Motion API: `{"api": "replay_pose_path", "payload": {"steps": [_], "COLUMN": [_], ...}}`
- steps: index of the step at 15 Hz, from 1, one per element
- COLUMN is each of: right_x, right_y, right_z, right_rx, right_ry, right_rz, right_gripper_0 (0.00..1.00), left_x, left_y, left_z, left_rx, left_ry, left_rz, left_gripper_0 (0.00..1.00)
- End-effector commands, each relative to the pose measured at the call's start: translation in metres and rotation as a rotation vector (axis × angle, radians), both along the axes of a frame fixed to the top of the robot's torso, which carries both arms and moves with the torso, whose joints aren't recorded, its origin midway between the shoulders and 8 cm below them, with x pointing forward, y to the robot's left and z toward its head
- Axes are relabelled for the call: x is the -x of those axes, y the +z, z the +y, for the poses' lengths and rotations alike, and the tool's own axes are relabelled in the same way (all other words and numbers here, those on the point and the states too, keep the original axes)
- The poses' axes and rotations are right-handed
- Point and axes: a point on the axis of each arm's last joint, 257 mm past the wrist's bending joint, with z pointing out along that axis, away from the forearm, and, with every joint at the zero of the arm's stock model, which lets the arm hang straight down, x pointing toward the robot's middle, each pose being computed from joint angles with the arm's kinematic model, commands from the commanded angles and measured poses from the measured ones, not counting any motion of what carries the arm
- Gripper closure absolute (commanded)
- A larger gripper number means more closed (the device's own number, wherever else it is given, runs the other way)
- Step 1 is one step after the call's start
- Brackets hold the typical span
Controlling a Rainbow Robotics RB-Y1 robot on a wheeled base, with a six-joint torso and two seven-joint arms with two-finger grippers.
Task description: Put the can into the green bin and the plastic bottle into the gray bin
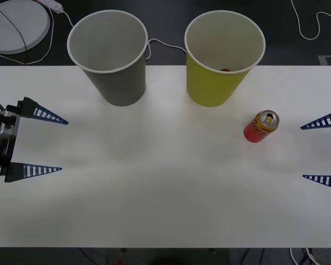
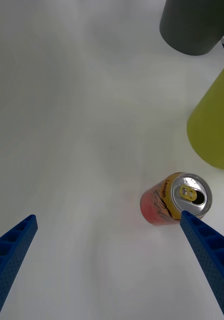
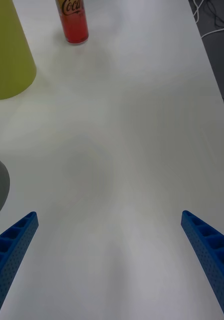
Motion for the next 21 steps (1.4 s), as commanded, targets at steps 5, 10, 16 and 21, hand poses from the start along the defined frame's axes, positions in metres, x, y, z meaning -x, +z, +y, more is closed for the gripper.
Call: {"api": "replay_pose_path", "payload": {"steps": [5,10,16,21], "right_x": [0.002,0.009,0.002,-0.011], "right_y": [-0.001,-0.008,-0.018,-0.031], "right_z": [0.007,-0.001,-0.032,-0.064], "right_rx": [-0.059,-0.188,-0.354,-0.416], "right_ry": [0.003,-0.035,-0.153,-0.224], "right_rz": [0.011,0.077,0.108,0.038], "right_gripper_0": [0.00,0.00,0.00,0.00], "left_x": [0.000,0.000,0.000,0.000], "left_y": [0.000,0.000,0.000,0.000], "left_z": [0.000,0.000,0.000,0.000], "left_rx": [0.000,0.000,0.000,0.000], "left_ry": [0.000,0.000,0.000,0.000], "left_rz": [0.000,0.000,0.000,0.000], "left_gripper_0": [0.00,0.00,0.00,0.00]}}
